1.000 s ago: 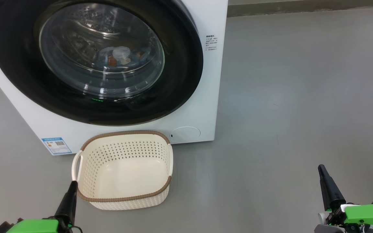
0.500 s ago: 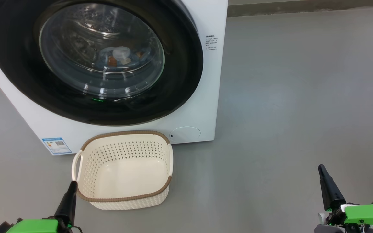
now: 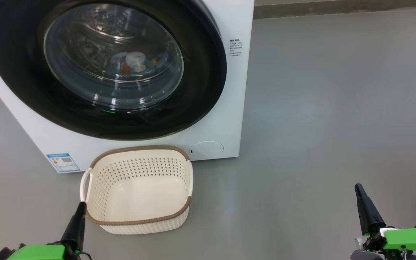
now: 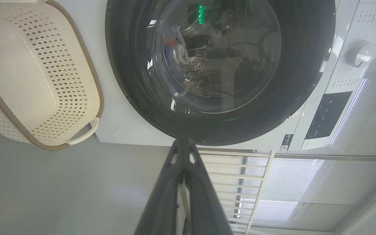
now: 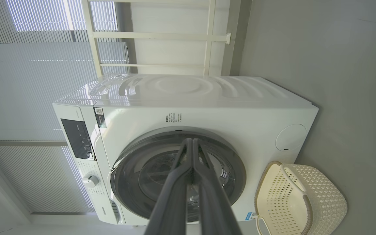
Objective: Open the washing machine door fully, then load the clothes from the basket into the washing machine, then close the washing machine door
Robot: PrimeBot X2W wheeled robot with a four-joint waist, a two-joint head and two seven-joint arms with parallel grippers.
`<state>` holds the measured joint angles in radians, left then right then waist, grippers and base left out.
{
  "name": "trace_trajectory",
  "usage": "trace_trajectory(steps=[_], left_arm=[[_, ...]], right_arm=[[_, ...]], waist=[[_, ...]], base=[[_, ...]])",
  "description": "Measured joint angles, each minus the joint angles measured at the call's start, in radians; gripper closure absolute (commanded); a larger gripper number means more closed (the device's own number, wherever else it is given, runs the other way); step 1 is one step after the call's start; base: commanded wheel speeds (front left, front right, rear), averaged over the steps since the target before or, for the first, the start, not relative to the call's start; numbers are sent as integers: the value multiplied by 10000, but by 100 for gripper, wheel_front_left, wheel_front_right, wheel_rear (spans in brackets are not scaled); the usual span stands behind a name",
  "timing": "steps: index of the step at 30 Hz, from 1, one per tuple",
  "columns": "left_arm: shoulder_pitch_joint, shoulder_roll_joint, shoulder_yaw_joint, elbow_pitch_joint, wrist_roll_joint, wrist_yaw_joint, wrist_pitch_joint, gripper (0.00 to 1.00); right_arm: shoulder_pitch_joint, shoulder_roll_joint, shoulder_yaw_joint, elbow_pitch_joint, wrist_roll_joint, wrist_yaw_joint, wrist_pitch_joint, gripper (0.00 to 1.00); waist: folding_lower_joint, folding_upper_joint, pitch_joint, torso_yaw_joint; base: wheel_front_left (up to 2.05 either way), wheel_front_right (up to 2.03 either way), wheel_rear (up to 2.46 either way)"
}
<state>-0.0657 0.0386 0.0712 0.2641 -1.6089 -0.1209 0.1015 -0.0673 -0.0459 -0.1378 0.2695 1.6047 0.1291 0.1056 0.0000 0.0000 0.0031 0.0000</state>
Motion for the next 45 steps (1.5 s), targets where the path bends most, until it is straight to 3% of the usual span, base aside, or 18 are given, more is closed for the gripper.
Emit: trace_trajectory(steps=[45], left_arm=[[0,-8,40,4,2,-27,44,100]], right_arm=[[0,0,0,0,0,0,0,100]], waist=[[0,0,0,0]], base=[[0,0,0]])
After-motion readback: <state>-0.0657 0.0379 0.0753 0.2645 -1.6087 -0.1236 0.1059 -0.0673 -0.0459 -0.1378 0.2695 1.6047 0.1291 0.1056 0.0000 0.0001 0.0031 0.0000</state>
